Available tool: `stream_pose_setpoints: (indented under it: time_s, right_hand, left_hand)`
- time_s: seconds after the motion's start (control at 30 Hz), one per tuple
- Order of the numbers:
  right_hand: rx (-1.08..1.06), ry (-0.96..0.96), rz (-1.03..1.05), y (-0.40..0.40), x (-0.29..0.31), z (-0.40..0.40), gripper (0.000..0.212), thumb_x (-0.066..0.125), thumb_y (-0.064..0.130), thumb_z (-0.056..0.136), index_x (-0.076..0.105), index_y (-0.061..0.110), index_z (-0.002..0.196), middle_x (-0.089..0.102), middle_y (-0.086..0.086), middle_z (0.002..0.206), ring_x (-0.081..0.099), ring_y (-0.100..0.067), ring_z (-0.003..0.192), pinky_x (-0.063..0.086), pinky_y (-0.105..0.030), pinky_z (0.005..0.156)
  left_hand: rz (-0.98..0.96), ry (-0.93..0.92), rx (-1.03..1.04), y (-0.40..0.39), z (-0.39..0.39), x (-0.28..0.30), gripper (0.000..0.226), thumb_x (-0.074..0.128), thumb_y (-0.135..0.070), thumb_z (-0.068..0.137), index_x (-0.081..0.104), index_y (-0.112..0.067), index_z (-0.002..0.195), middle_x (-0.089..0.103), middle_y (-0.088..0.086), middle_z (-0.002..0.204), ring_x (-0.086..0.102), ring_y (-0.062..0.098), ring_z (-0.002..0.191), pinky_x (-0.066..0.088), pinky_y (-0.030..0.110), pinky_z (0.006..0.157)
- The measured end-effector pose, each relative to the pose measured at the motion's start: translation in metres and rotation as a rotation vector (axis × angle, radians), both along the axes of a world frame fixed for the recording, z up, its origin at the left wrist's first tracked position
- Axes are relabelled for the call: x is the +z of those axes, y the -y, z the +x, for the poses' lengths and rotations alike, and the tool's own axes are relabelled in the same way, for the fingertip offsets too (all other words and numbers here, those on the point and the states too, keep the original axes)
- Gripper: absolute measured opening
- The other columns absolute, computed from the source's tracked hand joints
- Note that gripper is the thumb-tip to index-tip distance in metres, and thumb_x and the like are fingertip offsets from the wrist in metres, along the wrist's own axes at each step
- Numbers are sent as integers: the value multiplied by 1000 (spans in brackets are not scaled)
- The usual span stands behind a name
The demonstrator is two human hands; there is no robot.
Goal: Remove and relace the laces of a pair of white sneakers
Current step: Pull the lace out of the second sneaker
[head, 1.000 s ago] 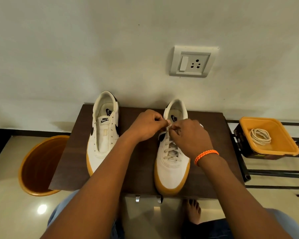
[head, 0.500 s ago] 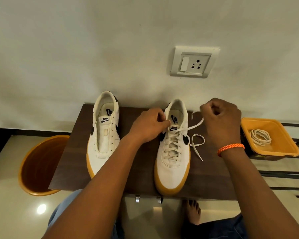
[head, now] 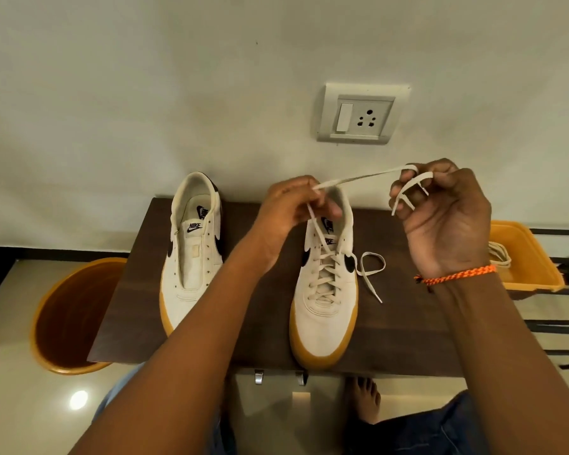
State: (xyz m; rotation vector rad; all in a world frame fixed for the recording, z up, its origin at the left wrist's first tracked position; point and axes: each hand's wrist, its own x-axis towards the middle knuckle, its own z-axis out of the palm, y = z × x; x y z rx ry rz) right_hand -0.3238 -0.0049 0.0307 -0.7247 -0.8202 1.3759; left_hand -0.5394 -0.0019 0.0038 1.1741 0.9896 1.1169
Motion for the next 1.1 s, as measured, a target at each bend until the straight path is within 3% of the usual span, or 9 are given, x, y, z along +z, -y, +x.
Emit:
stream_pose_setpoints:
  time_s: [0.1, 0.2, 0.3, 0.47, 0.53, 0.6, 0.7, 0.83, 1.1]
  right_hand:
    - [-95, 329, 55, -2, -7, -9, 16, 49, 10, 92, 62, 7, 83, 68, -9, 77, 64, -27, 70, 45, -31, 60]
    - [-26, 688, 146, 2, -14, -30, 18, 60, 0, 96, 72, 5, 86, 72, -13, 77, 66, -21, 69, 50, -28, 62]
    - [95, 939, 242, 13, -26, -52, 14, 68, 5, 94, 78, 12, 87, 74, 3, 80, 67, -8, 75, 52, -21, 72]
    - [132, 1475, 330, 15, -54, -62, 14, 68, 26, 93, 79, 33, 100, 66, 13, 102, 59, -8, 97, 54, -35, 84]
    - [59, 1430, 301, 11, -47, -54, 21, 66, 22, 94, 80, 35, 103, 63, 11, 102, 57, -9, 96, 51, -28, 83]
    - [-17, 1343, 210, 4, -36, -40, 30, 62, 12, 95, 81, 34, 103, 63, 7, 101, 58, -8, 91, 51, -25, 82]
    - [11, 1417, 105, 0, -34, -23, 32, 60, 9, 97, 80, 31, 108, 63, 1, 104, 62, -12, 94, 54, -31, 87]
    - [161, 1484, 8, 3, -43, -17, 27, 64, 20, 97, 77, 29, 119, 68, 2, 112, 66, -15, 100, 58, -39, 90]
    - [106, 1497, -37, 0, -46, -17, 13, 68, 32, 92, 78, 34, 101, 74, 12, 93, 68, -9, 91, 61, -42, 85]
  left_hand:
    - [-51, -184, 227, -8, -15, -7, 36, 41, -6, 104, 62, -7, 75, 70, 25, 81, 66, 30, 77, 56, 35, 78]
    - [-59, -488, 273, -15, -26, -21, 38, 47, -14, 106, 71, -16, 76, 72, 17, 88, 61, 20, 76, 51, 38, 76]
    - [-35, -666, 212, -19, -35, -32, 32, 55, -20, 104, 79, -24, 84, 73, -3, 83, 63, 15, 77, 54, 39, 79]
    - [37, -929, 140, -18, -38, -43, 39, 56, -13, 100, 71, -33, 131, 67, -5, 125, 66, 17, 109, 56, 43, 96]
    - [123, -920, 186, -16, -32, -41, 47, 55, -8, 99, 62, -32, 138, 52, -2, 136, 64, 18, 107, 57, 43, 92]
    - [211, -814, 181, -13, -23, -36, 38, 56, -8, 98, 66, -35, 125, 46, -6, 135, 62, 12, 104, 59, 40, 89]
    - [258, -807, 4, -8, -8, -36, 18, 64, -24, 100, 76, -35, 108, 41, -10, 147, 48, 13, 132, 50, 40, 107]
    - [220, -954, -212, -1, 7, -43, 19, 71, -35, 96, 81, -29, 110, 20, -13, 171, 18, 18, 154, 28, 46, 122]
    - [228, -904, -168, -3, 12, -47, 7, 79, -29, 92, 83, -24, 94, 26, -19, 168, 19, 14, 151, 30, 40, 117]
